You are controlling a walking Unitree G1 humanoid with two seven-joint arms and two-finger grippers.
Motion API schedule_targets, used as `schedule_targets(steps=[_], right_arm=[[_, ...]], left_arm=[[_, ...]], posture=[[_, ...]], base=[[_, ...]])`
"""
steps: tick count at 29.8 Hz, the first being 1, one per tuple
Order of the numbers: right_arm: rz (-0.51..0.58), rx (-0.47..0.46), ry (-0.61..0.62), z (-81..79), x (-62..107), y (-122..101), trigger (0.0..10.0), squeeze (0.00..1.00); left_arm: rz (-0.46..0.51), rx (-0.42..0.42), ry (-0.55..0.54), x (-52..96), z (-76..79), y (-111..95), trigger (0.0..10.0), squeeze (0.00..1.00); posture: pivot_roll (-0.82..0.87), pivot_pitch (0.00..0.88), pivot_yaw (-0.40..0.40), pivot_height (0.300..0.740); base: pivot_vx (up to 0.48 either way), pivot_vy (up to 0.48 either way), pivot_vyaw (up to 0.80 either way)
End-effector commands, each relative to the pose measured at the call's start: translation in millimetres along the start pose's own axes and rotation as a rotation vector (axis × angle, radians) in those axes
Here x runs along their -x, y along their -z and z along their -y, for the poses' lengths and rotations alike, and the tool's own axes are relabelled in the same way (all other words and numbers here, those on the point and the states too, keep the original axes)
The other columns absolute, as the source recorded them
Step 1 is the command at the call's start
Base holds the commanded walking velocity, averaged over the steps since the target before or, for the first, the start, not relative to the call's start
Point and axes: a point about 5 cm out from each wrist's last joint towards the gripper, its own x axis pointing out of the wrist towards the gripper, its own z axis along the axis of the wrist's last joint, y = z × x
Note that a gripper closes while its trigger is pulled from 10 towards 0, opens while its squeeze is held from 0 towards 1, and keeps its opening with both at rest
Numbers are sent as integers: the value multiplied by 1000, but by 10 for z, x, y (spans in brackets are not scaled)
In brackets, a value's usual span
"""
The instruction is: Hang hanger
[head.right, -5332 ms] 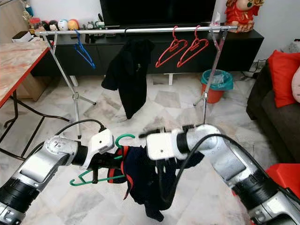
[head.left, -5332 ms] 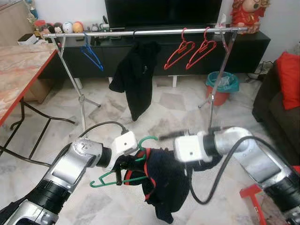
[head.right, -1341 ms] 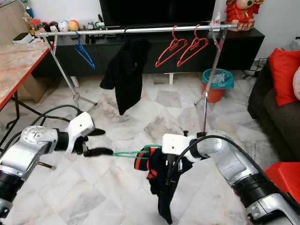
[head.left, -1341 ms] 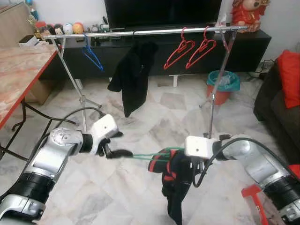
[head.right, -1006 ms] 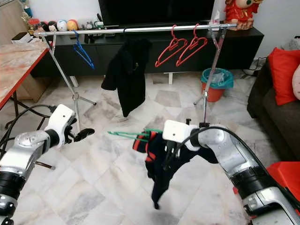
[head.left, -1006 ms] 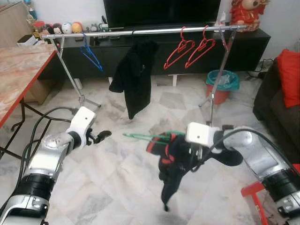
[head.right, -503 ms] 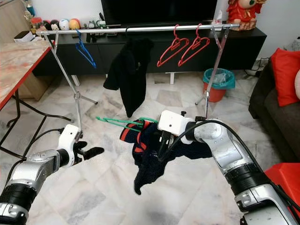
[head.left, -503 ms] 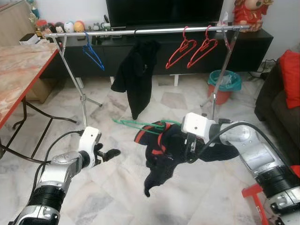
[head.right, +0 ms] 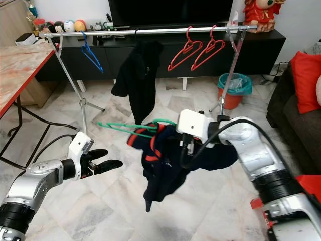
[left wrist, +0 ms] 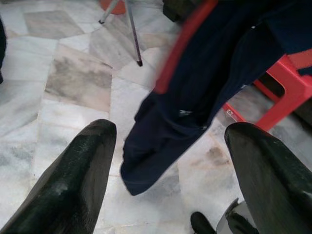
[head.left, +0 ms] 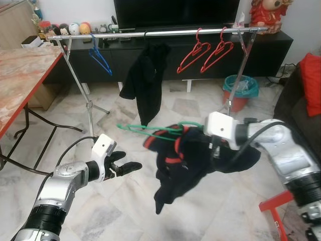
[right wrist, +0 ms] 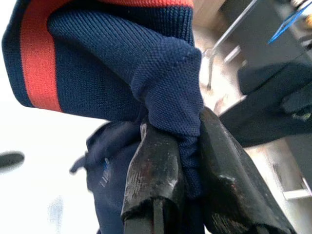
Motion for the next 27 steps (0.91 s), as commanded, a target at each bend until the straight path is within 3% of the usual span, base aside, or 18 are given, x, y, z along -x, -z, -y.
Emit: schedule_targets(steps=[1,4,8,11,13,14,20,24,27], right_arm=[[-13,22,-11,13,49,11,0,0],[-19,25,-74,-31,125,26,0,0],[4,31,-60,-13,117,-16,0,0],[38,1,55,62,34,-41,392,0],[54,-65,115,53,-21,-1,8784,0],[84,-92,126,-23,-76,12,10000,0],[119,-216,197,-295,-185,129,10000,0],[114,-291,339,-275,-167,229,10000,0],[95,-440,537,-328,-181,393,10000,0]], left_arm=[[-15,-22,29,20,21,-20,10000,0],[-20,-33,85,34,70,-27,10000,0],[-7,-37,112,24,100,-43,10000,0],[25,-63,9,-28,30,-74,10000,0],[59,-42,-81,-42,-35,-93,10000,0],[71,-34,-128,-36,-71,-89,10000,0],[102,-18,-189,2,-62,-41,10000,0],[127,-4,-247,27,-91,-27,10000,0],[159,15,-392,75,-187,12,10000,0]], posture=[[-100,0,72,740],[-103,0,74,740],[-108,0,77,740],[-109,0,73,740],[-101,0,70,740],[-99,0,68,740],[-98,0,56,740],[-101,0,49,740],[-104,0,44,740]], base=[[0,0,0],[0,0,0],[0,0,0],[0,0,0],[0,0,0],[0,0,0],[0,0,0],[0,0,0],[0,0,0]])
